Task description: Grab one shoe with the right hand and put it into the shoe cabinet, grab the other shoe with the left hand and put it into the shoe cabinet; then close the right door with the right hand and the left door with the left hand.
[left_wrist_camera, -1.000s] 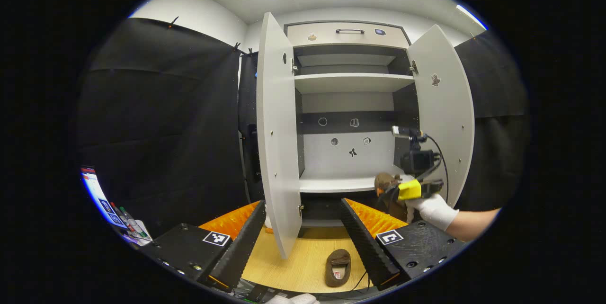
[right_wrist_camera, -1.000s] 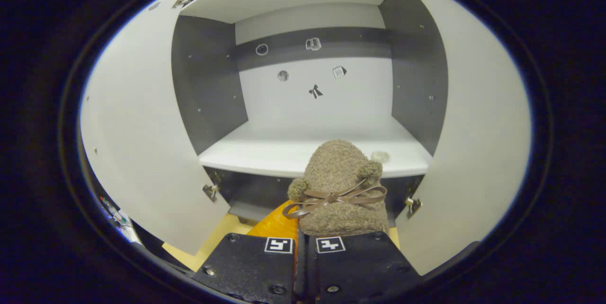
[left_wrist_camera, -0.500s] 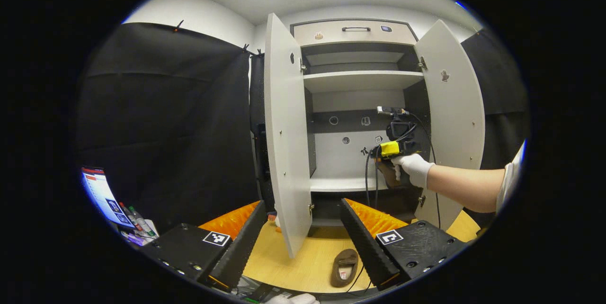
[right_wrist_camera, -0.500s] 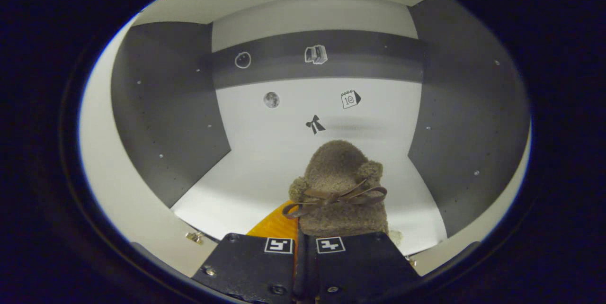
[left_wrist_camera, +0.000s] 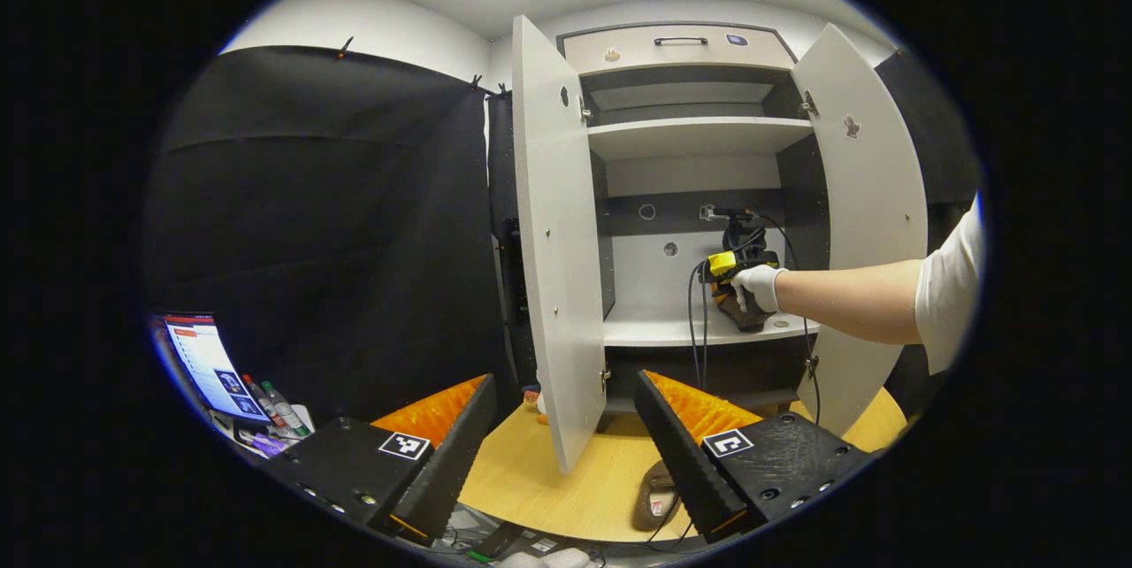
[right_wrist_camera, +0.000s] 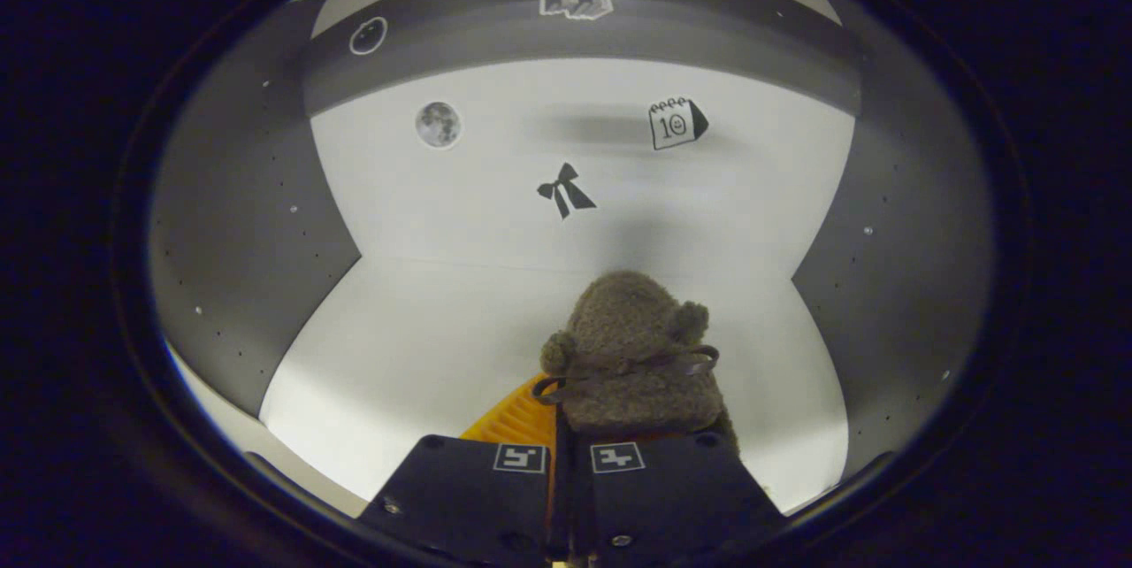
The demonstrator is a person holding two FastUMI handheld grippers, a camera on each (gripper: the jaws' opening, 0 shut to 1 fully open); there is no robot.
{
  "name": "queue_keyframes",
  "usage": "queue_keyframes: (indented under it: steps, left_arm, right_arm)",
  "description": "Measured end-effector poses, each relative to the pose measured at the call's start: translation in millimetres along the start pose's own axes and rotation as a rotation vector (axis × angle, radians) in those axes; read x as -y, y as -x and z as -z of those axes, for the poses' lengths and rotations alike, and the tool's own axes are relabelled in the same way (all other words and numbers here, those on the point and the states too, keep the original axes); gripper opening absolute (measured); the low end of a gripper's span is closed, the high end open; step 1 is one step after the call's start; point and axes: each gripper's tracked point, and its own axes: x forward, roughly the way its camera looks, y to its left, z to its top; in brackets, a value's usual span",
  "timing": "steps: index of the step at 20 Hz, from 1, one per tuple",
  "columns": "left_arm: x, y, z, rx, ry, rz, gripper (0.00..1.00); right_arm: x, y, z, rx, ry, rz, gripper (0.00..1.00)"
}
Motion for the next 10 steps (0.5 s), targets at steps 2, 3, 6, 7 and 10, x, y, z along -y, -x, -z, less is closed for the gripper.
queue_keyframes:
  steps: [2, 3, 6, 7, 10]
  left_arm:
    - [0.4, 0.3, -0.4, 0.002, 0.009, -0.004, 0.96]
    - [0.5, 0.5, -1.1, 0.004, 0.014, -0.005, 0.96]
    - [2.1, 0.3, -2.7, 0.010, 0.022, 0.005, 0.96]
    - [2.5, 0.3, -3.5, 0.015, 0.022, 0.010, 0.96]
    - [4.5, 0.4, -7.8, 0.033, 0.025, 0.033, 0.96]
  right_arm:
    - [3.5, 0.2, 0.8, -0.011, 0.018, 0.011, 0.06]
    - [3.1, 0.9, 0.7, -0.014, 0.019, 0.000, 0.09]
    - [1.1, 12.5, 1.5, 0.003, 0.004, -0.024, 0.35]
    - [-0.9, 19.3, -0.4, 0.016, 0.003, -0.037, 0.46]
    - [-4.2, 43.9, 1.0, 0.051, 0.028, -0.059, 0.75]
